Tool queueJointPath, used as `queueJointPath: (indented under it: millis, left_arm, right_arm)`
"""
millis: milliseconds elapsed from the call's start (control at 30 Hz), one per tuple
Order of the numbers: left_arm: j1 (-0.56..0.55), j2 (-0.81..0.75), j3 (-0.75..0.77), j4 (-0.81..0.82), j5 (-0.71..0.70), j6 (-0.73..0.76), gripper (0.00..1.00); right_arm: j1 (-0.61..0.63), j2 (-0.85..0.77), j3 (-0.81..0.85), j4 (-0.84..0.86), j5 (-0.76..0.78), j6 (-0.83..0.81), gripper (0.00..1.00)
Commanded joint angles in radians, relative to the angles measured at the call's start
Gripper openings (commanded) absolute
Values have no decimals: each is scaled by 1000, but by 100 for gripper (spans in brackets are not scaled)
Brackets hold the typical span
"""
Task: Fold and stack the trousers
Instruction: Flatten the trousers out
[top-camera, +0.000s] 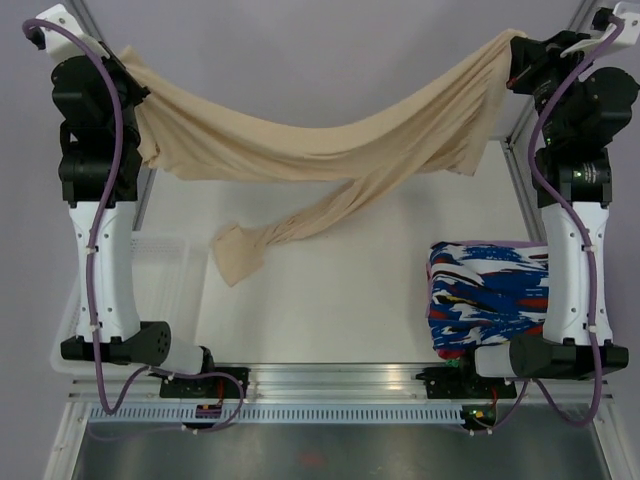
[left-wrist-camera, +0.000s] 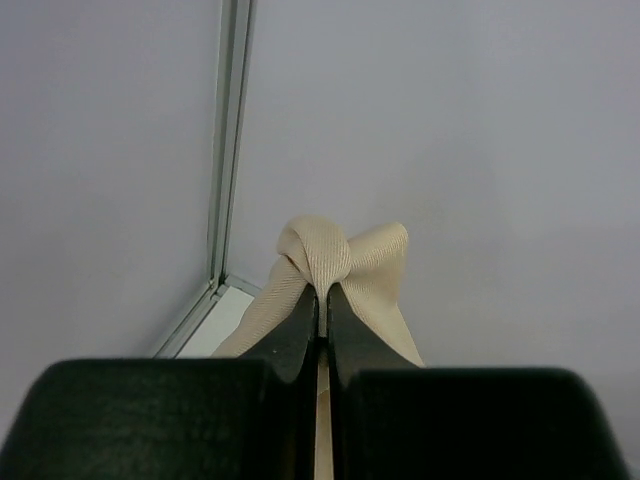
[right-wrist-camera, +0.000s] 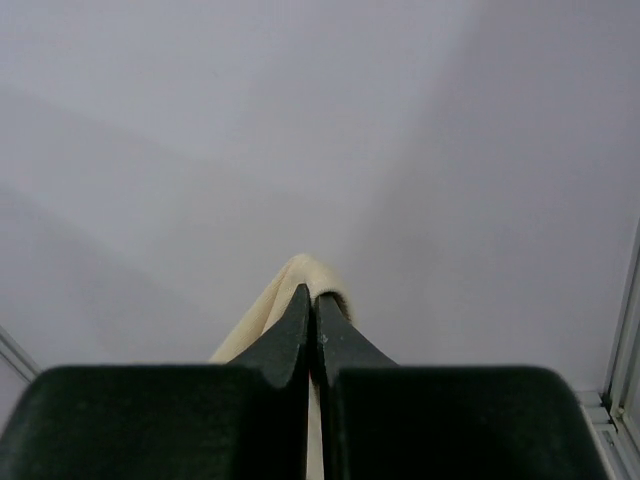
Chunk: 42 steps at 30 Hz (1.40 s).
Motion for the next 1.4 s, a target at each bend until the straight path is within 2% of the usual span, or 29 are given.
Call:
queueJointPath:
  millis: [0,167,400,500,633,800,933,1000,1167,1233,1267,1300,1333,1367]
  left_arm:
    - [4,-78,-1,58,-32,19,2]
    - [4,-145,12,58,-61,21,2]
    - [4,-167,-34,5,-50,35,2]
    - [4,-133,-97,-35,-12,-11,2]
    - [4,-87,-264,1,47,-50,2]
    - [4,-50,-364,64,77,-93,2]
    - [4,-18,-351,112,129,-82,2]
    - [4,35,-314,115,157,-83,2]
    - [2,166,-185,169,237,-137,2]
    - [2,245,-130,265,270,-142,2]
    - [2,285,-88,287,280,-151,2]
    - [2,331,62,293,286,-155,2]
    - [4,388,170,253,286,-163,2]
    - [4,508,297,238,297,-163,2]
  right_arm:
    - [-7,-57,73,-49,10,22,0]
    - [-8,-88,225,-335,194,-22,0]
    - [-8,-98,98,-472,214,-18,0]
    - [-8,-70,-12,-454,237,-10,0]
    - [-10,-62,-230,-303,196,-15,0]
    - [-10,-13,-295,-204,144,-36,0]
    - [-20,95,-196,-212,124,-33,0]
    - [-25,169,-140,-206,49,-21,0]
    - [-34,360,-44,-66,3,42,0]
    - [-43,453,111,-74,-38,65,0]
    - [-47,566,192,-90,-59,83,0]
    - [-50,626,407,-119,-78,93,0]
    - [-57,695,538,-193,-120,105,0]
    - [-62,808,679,-212,-144,120,0]
